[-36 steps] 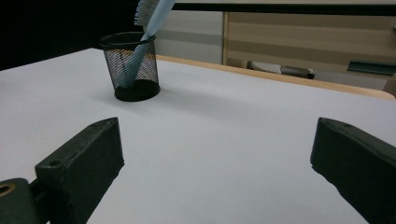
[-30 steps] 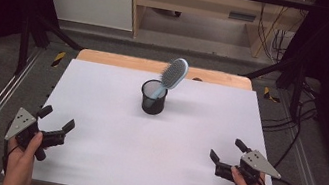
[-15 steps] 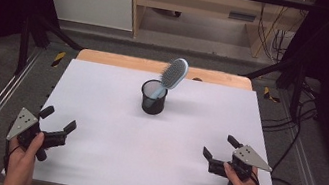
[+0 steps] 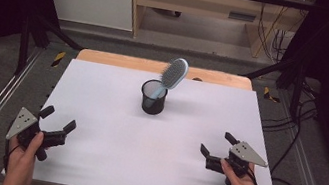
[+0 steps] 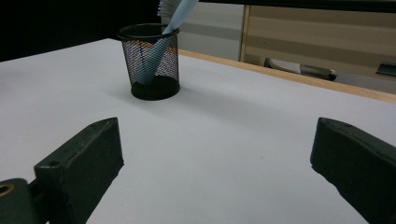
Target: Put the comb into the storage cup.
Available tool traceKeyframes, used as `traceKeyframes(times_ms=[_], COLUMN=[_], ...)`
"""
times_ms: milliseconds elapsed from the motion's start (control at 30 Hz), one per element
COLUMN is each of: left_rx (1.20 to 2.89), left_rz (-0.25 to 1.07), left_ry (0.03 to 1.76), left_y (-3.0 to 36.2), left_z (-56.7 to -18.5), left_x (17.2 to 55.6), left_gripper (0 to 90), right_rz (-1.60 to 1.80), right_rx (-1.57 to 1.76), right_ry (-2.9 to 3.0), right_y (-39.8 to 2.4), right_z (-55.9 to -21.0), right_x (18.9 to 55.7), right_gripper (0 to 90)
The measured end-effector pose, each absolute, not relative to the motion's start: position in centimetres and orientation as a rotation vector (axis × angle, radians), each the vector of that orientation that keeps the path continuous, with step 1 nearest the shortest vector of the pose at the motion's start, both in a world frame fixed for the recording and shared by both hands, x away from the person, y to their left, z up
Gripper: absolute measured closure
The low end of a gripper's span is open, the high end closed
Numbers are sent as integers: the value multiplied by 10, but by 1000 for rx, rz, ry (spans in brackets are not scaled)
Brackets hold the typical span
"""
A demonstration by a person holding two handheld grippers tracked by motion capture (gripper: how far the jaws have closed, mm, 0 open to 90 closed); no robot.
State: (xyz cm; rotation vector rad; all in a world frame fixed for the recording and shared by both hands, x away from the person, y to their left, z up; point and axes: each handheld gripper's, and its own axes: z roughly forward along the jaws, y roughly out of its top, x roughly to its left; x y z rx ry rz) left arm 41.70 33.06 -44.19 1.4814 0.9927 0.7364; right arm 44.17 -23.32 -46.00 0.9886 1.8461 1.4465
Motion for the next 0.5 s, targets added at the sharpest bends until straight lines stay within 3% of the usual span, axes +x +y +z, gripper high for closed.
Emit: traceKeyframes(times_ms=[500], left_rx=[1463], left_rz=[683], left_ry=[974], left_y=[327], left_z=[-443], left_x=[422], left_gripper=[15], right_rz=[1495], right_rx=[888], right_ry=[1865], right_y=[-219], right_z=[-462], right_x=[444], right_gripper=[27])
